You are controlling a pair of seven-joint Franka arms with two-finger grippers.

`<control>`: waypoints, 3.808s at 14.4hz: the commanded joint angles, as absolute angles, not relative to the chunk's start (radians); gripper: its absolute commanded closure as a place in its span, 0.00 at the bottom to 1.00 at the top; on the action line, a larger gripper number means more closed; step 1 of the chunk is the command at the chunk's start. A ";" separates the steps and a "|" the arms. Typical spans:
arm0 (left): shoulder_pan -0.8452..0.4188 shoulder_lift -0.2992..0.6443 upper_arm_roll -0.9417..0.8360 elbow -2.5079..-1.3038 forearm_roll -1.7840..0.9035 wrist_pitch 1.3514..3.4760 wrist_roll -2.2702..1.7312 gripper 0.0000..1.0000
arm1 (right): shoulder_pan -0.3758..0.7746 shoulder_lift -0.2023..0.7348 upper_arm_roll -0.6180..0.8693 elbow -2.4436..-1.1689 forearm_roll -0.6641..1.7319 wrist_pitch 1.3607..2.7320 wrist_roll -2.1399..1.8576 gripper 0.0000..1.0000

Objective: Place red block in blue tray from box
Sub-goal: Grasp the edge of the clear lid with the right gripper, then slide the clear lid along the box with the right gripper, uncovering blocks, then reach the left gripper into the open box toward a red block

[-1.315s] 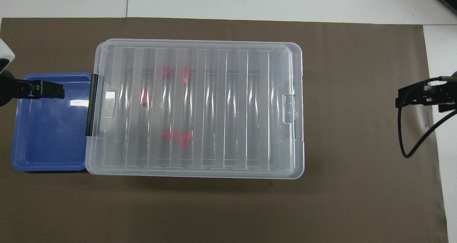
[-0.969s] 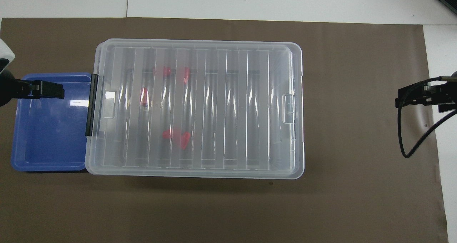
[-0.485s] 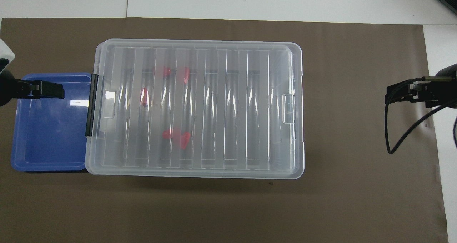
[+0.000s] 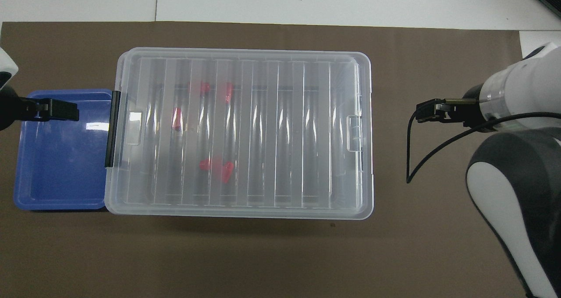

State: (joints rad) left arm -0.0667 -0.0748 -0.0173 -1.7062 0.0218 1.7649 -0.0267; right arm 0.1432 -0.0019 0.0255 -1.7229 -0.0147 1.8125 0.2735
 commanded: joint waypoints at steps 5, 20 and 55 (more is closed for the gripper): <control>-0.061 -0.098 -0.020 -1.724 0.017 1.756 -0.029 0.00 | 0.204 0.058 0.026 -1.790 -0.008 2.003 0.382 0.05; -0.061 -0.098 -0.020 -1.724 0.018 1.756 -0.029 0.00 | 0.236 0.115 0.026 -1.851 -0.008 2.072 0.374 0.06; -0.261 -0.020 -0.037 -1.868 0.035 2.005 -0.532 0.00 | -0.118 0.084 0.028 -1.871 -0.008 1.905 -0.333 0.00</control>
